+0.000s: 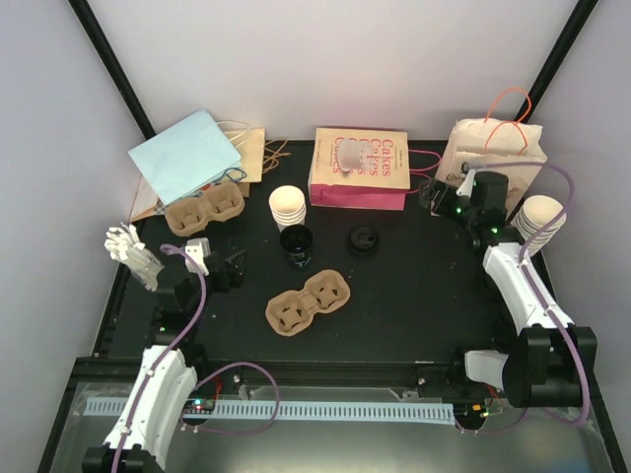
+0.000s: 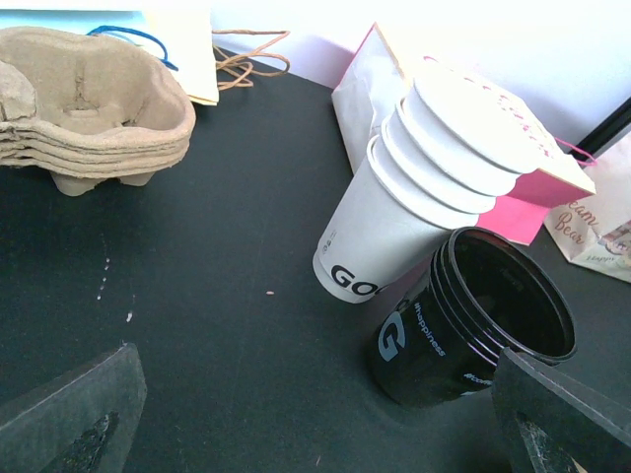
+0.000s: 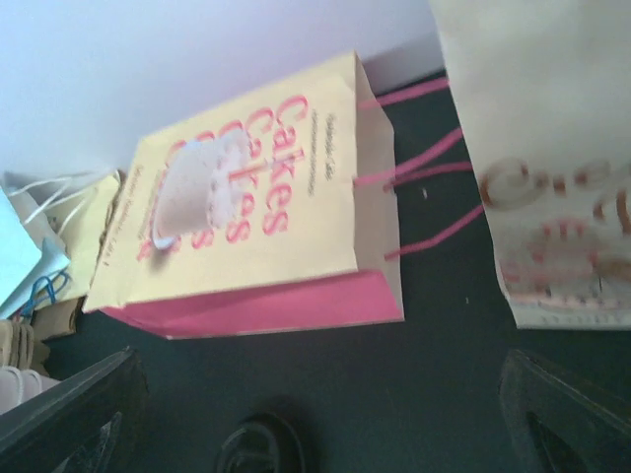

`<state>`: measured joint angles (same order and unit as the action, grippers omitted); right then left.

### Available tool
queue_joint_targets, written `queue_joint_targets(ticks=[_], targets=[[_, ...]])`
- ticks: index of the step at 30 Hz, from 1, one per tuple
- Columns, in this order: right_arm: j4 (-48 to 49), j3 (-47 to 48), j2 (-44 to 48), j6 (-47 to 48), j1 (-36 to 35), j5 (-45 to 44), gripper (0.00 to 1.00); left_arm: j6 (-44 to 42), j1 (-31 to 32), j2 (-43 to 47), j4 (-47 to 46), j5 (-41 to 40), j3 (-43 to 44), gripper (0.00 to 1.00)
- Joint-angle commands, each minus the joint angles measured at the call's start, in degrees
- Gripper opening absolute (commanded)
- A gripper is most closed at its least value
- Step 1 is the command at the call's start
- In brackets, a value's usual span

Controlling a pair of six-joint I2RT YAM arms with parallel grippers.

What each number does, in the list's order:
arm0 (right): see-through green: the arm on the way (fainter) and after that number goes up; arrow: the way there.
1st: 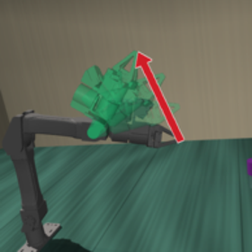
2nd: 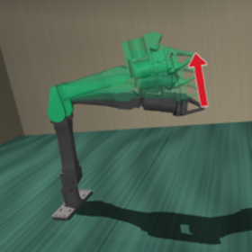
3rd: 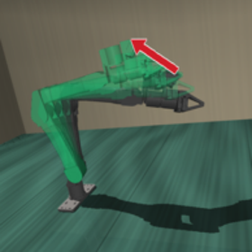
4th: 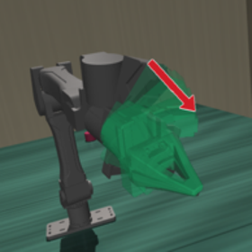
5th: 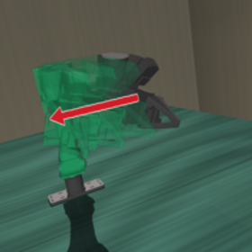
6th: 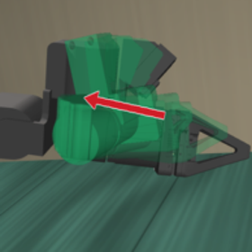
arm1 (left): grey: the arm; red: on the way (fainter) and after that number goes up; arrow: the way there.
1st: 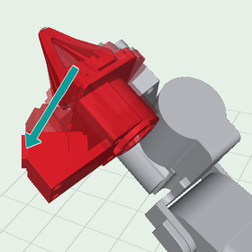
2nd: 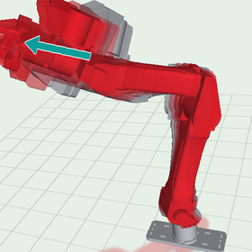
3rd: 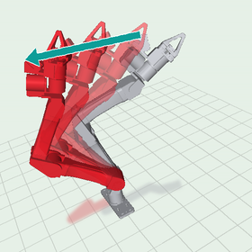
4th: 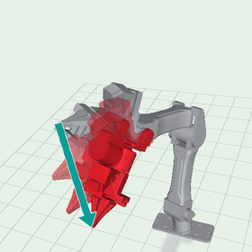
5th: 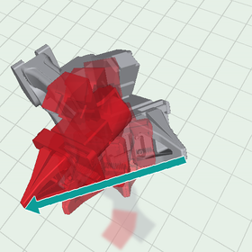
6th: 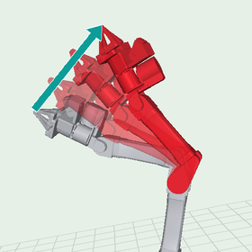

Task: Pack the takeout coffee

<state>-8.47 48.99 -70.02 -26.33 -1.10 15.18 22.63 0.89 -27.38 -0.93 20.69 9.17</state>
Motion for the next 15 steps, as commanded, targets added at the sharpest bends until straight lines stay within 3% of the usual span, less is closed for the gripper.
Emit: queue_joint_targets(ticks=[1,15], targets=[[-6.06,7.38,-0.2,3.7,-0.91,-5.13,1.0,-0.22,0.08,0.27,-1.52,0.49,0.25,0.99],[-21.28,28.29,-2.19,2.61,-0.92,-11.87,1.0,-0.09,0.06,0.11,-1.45,0.32,0.24,0.99]])
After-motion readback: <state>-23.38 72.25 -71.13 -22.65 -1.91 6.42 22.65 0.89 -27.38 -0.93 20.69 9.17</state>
